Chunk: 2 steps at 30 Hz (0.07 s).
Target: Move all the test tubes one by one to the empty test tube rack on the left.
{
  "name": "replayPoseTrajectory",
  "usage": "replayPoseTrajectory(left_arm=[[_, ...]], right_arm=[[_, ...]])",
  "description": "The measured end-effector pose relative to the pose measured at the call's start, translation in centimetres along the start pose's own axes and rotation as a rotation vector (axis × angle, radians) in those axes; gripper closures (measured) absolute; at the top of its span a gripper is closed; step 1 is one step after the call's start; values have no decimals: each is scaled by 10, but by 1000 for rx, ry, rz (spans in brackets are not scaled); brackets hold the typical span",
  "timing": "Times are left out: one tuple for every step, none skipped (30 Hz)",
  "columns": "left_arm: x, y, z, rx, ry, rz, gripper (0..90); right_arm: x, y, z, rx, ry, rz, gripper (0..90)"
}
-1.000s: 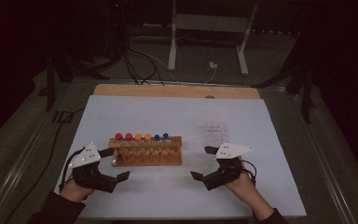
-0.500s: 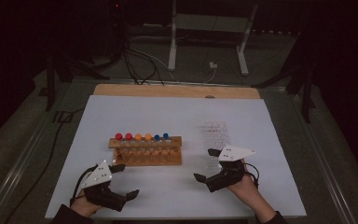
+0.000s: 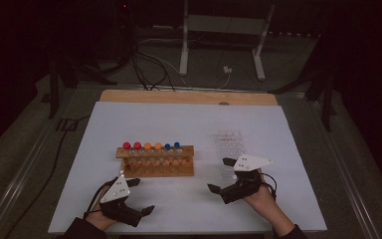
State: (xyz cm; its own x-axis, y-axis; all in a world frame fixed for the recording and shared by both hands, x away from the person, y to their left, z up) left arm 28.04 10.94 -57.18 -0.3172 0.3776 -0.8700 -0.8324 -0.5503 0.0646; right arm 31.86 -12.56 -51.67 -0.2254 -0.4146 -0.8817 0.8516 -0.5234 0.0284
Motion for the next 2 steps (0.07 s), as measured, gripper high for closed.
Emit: replayPoseTrajectory(left_arm=[[0, 0, 0, 7, -1, 4, 14], [0, 1, 1, 13, -1, 7, 15]], right_arm=[[0, 0, 0, -2, 1, -1, 0], [0, 0, 0, -3, 0, 0, 0]])
Point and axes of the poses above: each handheld gripper's, and its own axes: z roughly backward along the jaws, x roughly out of its underside, y roughly to its right, the point moved 10 cm from there along -z, roughly forward along the jaws, and after that the axes turned 3 degrees about z, right-handed, at the moved point
